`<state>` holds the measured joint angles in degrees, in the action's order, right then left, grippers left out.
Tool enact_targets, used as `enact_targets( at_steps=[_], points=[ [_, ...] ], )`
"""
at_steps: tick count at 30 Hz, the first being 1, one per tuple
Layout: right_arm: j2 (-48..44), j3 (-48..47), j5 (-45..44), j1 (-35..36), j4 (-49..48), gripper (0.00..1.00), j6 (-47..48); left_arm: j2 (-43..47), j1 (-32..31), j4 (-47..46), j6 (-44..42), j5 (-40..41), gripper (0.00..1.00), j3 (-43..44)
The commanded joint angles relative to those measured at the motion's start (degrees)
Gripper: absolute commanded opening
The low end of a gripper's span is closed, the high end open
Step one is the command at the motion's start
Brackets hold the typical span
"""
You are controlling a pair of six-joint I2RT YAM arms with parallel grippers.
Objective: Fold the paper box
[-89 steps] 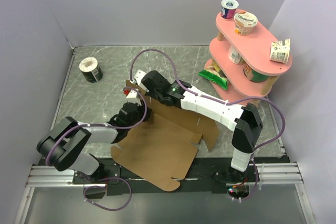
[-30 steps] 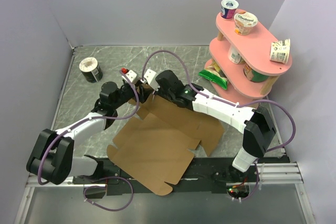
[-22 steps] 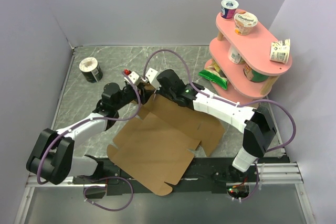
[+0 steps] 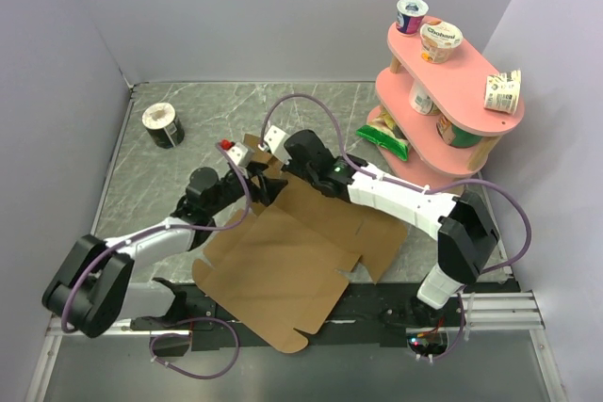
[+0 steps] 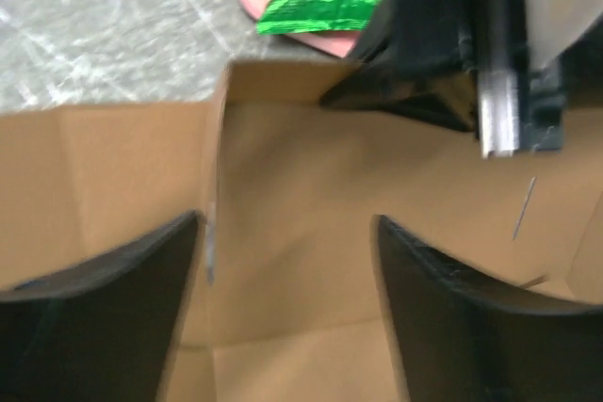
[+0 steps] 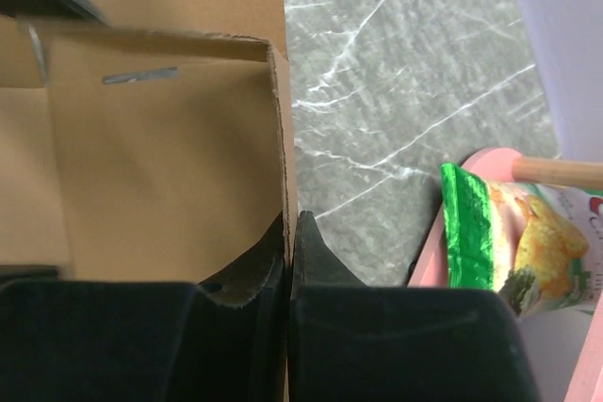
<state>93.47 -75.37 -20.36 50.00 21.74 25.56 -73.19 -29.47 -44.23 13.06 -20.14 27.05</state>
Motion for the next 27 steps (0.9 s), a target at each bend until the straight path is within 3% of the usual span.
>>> enact_targets(
  at_steps=[1, 6, 13, 20, 27],
  points=[
    [-3.5, 3.8, 0.1, 0.9, -10.0, 0.0, 2.3, 4.9, 3.5, 1.0, 4.1, 0.4, 0.89, -1.9],
    [-4.6, 7.0, -2.5, 0.7, -17.3, 0.0, 10.3, 9.4, 7.3, 4.1, 6.4, 5.1, 0.97, -3.7],
    [-1.5, 3.8, -3.5, -1.5, -21.6, 0.0, 22.5, 12.6, 10.9, 6.3, 12.3, 18.6, 0.99, -6.5],
    [4.9, -1.9, -4.8, -1.4, -25.3, 0.0, 33.0, 13.2, 12.9, 5.1, 19.9, 19.7, 0.97, -9.6],
    [8.7, 5.2, -11.5, 2.7, -42.7, 0.0, 41.9, 12.8, 16.4, 0.4, 21.7, 18.0, 0.98, -12.7]
  ],
)
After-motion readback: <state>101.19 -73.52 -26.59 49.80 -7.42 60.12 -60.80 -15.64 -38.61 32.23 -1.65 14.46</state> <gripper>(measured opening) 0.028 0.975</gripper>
